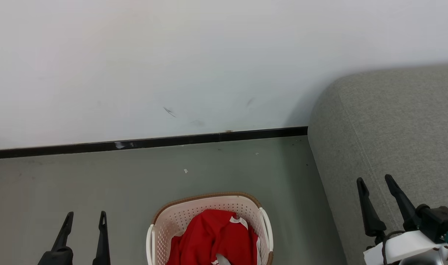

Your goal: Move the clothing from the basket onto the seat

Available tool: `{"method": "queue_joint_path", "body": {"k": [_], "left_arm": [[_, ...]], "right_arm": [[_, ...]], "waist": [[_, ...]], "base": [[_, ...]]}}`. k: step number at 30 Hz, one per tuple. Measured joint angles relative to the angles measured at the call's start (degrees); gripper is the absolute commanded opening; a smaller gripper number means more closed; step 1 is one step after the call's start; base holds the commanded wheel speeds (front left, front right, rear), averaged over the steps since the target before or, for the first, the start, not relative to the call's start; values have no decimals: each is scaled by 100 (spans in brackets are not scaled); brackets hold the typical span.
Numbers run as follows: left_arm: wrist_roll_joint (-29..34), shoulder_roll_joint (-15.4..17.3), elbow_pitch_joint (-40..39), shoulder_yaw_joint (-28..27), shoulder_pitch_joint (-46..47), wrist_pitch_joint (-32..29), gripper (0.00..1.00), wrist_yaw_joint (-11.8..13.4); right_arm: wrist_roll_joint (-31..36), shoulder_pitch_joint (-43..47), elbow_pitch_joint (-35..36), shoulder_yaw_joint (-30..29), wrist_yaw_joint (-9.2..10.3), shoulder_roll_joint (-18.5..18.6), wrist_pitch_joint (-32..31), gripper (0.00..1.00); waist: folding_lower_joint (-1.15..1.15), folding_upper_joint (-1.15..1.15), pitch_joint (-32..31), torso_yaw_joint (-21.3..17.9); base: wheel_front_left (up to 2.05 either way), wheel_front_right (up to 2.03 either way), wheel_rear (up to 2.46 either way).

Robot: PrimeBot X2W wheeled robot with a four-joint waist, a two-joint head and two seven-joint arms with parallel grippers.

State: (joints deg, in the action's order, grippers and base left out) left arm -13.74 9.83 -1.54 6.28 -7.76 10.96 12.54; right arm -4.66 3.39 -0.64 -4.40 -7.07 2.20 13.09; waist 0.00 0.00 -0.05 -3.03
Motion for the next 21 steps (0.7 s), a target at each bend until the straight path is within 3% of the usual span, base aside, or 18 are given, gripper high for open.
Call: {"method": "queue_joint_path", "body": {"k": [10, 21], "left_arm": [[22, 189, 48, 116, 21, -305, 100, -21], [249, 322, 349, 510, 540, -639, 100, -303]], "right_arm": [[3, -11, 92, 113, 0, 0, -8, 100], [19, -44, 233, 125, 0, 0, -73, 100]], "waist": [[0, 0, 160, -9], [0, 0, 477, -41]], "base": [[0, 0, 0], [0, 0, 0]]}}
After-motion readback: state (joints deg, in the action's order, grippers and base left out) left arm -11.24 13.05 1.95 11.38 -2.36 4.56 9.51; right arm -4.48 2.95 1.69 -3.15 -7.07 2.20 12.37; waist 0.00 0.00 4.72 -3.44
